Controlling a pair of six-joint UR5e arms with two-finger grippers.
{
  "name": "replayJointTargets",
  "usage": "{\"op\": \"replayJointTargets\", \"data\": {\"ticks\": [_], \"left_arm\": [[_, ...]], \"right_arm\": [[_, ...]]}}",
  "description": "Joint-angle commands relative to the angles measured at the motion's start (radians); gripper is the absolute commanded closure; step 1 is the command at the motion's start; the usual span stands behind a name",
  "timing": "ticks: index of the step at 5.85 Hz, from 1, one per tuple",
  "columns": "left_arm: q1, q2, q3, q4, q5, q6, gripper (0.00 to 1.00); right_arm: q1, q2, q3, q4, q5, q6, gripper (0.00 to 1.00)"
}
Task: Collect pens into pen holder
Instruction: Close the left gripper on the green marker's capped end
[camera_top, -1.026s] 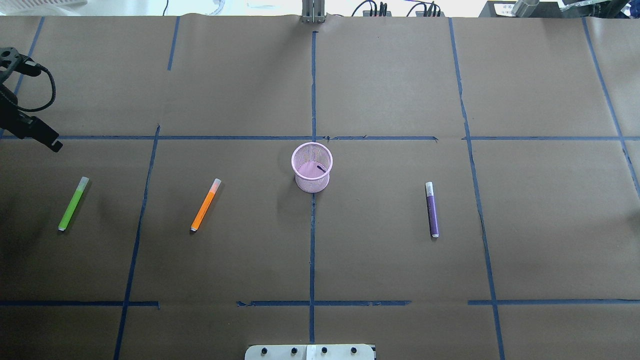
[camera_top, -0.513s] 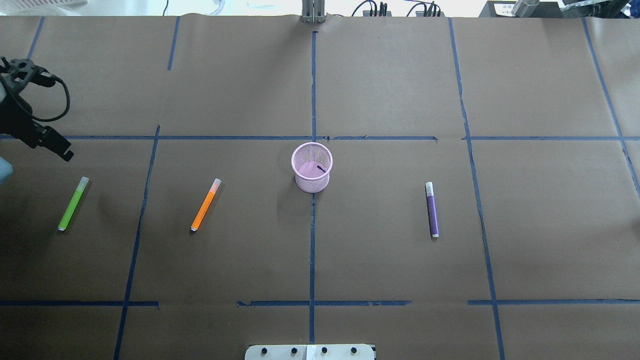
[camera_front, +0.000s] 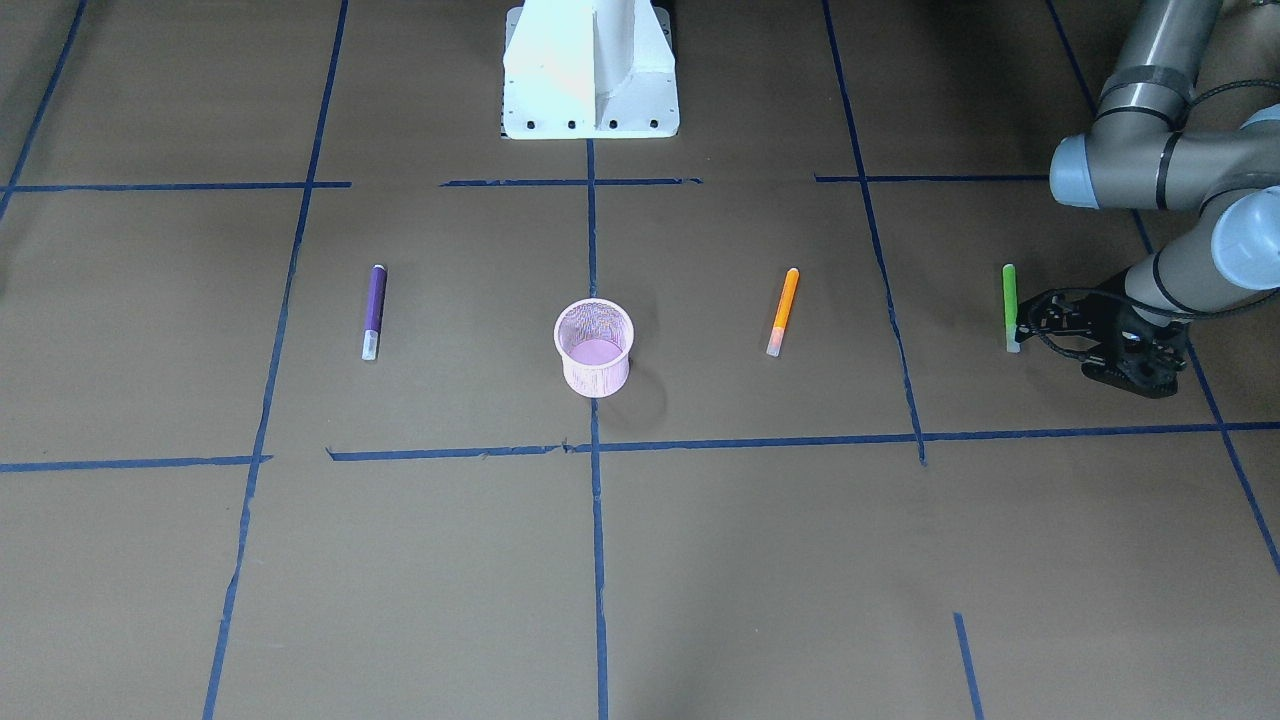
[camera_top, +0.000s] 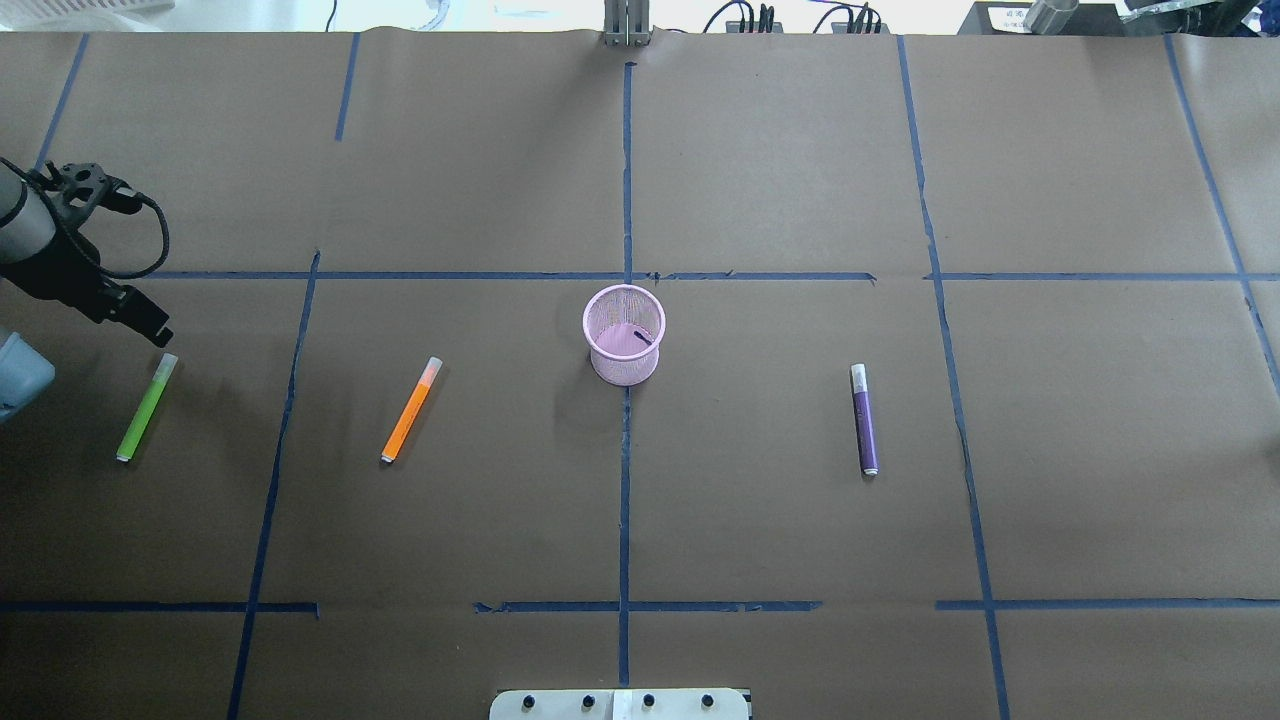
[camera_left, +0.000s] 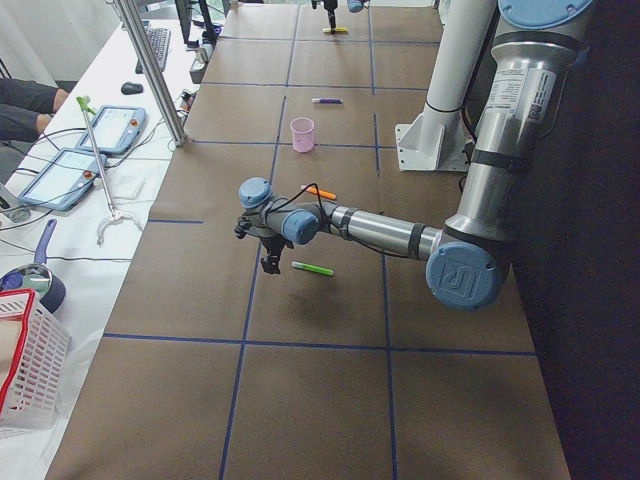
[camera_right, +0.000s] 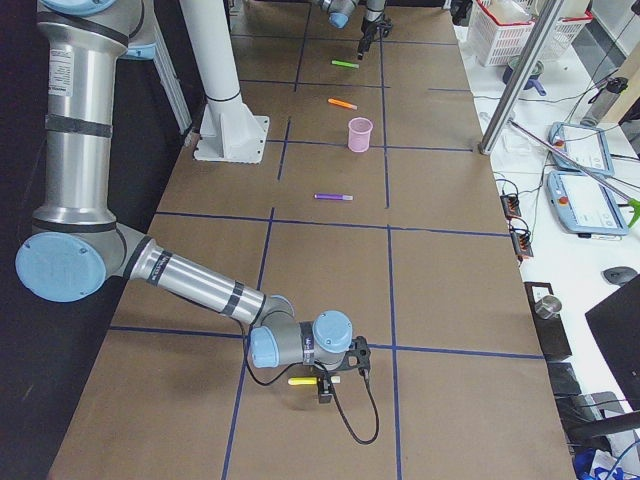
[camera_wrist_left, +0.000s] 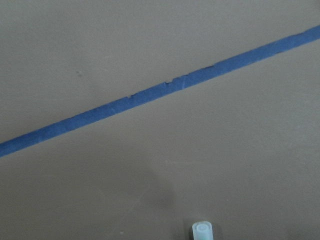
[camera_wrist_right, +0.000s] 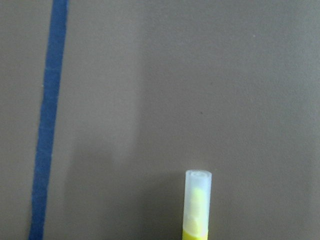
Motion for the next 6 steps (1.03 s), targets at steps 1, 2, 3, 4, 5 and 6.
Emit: {"op": "replayJointTargets", "data": {"ticks": [1,2,3,4,5,6], "left_arm": [[0.041,0.002,0.008,-0.021,0.005,-0.028,0.0],[0.057,0.002,0.007,-0.021,0.044,-0.027,0.0],[0.058,0.008,-0.001,-0.021,0.049,-0.028,0.0],[0.062,0.009,-0.001,-0.021,0.051,-0.027,0.0],[0.062,0.011,-0.001,-0.021,0.052,-0.027,0.0],[0.062,0.009,-0.001,-0.021,0.052,-0.028,0.02]], "right_arm": [[0.0,0.001,0.0,-0.001,0.0,0.001,0.0],[0.0,0.001,0.0,-0.001,0.0,0.001,0.0],[0.0,0.001,-0.002,-0.001,0.0,0.001,0.0],[0.0,0.001,0.0,-0.001,0.0,0.001,0.0],[0.0,0.001,-0.002,-0.001,0.0,0.003,0.0],[0.0,0.001,-0.002,-0.001,-0.002,0.003,0.0]]}}
